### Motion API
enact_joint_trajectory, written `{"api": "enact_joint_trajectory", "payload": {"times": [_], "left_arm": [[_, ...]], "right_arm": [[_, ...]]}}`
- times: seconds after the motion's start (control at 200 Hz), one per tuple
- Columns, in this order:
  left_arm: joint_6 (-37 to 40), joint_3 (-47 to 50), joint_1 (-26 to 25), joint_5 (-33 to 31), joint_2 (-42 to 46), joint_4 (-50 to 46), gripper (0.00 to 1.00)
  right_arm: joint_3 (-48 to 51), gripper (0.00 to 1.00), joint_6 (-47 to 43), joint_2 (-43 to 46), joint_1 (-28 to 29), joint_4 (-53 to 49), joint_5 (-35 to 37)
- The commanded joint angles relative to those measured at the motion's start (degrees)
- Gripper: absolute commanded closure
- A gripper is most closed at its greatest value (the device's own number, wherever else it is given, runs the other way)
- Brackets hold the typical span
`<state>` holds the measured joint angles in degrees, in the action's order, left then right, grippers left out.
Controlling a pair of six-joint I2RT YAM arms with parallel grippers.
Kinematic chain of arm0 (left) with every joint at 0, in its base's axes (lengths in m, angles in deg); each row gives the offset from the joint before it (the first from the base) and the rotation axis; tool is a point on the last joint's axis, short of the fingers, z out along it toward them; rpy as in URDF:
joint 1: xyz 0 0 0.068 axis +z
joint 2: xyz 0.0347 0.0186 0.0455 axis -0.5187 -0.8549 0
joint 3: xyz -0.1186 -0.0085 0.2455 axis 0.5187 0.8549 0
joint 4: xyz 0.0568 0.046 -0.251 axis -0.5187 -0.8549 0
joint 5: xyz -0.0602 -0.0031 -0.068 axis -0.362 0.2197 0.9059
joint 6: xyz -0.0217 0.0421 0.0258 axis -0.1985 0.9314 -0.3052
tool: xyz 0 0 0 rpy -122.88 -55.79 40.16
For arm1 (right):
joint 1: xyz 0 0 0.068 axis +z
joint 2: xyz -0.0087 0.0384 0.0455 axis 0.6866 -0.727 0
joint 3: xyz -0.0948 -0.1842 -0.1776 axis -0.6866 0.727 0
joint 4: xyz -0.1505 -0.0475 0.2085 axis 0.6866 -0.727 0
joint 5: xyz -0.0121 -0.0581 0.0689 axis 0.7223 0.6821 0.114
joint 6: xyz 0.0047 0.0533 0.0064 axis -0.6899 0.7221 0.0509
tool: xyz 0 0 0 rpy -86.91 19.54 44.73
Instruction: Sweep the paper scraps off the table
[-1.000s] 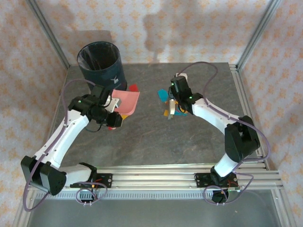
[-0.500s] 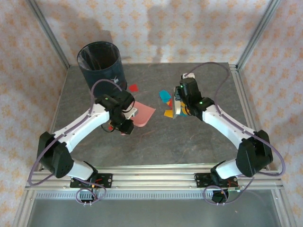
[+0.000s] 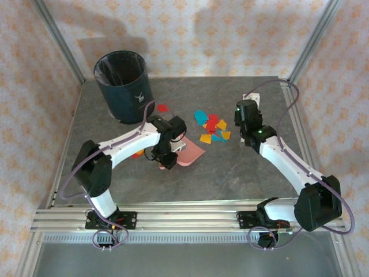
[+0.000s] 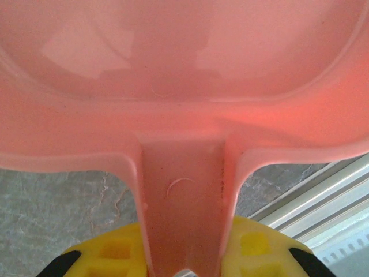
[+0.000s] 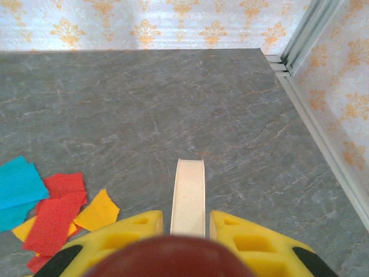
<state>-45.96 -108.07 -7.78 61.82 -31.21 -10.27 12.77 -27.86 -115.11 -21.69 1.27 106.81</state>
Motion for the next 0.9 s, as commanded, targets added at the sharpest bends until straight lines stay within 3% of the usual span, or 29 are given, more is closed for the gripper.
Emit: {"api": "enact_joint_trajectory", "payload": {"times": [0.0, 0.42, 0.896], "left_arm": [[3.5, -3.1, -0.5, 1.2, -2.7, -3.9, 1.0], [6.3, -8.2, -0.5, 2.2, -9.4, -7.5, 1.0], [6.5, -14.3, -0.5, 2.0, -17.3, -8.9, 1.0]], "right_arm": [[0.9, 1.0, -5.8, 0.7, -0.5, 0.8, 2.2], [-0.7, 1.0, -11.4, -6.0, 0.0, 1.4, -9.2], [-3.3, 1.0, -14.2, -11.2, 6.2, -0.7, -16.5]]}}
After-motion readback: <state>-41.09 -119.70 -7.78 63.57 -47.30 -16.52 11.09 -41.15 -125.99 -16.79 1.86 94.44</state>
